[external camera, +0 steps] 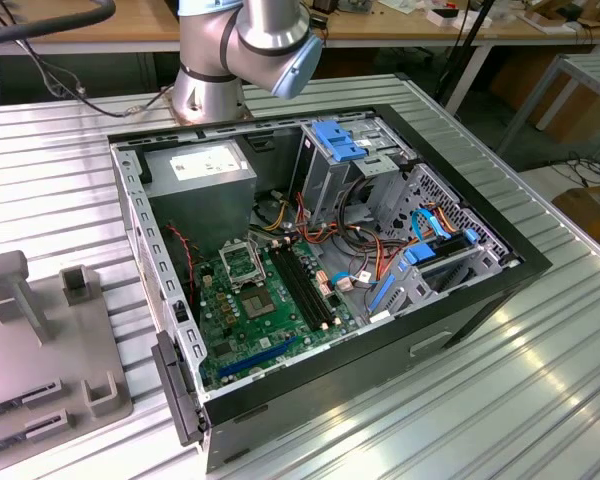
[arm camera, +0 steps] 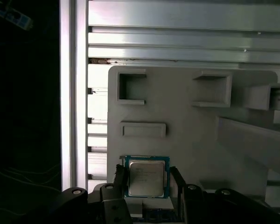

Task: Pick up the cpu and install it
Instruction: 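Pick up the cpu and move it towards the insertion slot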

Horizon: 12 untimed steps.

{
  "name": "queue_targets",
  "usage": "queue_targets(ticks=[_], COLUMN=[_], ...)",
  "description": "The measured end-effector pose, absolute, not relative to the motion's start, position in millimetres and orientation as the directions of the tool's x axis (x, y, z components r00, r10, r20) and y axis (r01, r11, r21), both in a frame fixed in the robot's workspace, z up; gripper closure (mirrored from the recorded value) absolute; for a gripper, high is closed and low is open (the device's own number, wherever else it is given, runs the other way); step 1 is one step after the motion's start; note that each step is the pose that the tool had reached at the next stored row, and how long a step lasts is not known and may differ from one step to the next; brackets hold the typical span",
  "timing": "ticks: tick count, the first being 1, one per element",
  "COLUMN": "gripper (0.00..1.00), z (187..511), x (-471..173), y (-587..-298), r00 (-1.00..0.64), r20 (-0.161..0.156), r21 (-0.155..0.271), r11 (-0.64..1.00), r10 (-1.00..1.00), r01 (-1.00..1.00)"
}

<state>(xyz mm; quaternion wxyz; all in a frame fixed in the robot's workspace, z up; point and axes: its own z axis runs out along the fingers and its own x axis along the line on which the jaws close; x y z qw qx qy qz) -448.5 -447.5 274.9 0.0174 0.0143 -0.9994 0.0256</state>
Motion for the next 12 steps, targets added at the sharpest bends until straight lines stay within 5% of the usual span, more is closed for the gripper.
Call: queue_targets(ticks=[12], gripper=[0.53], z=[292], x=[-448], y=[-447], r00=[-0.999], r20=[0.035], r21=[-0.050], r11=[0.998], r10=[-0.028], r01=[-0.030])
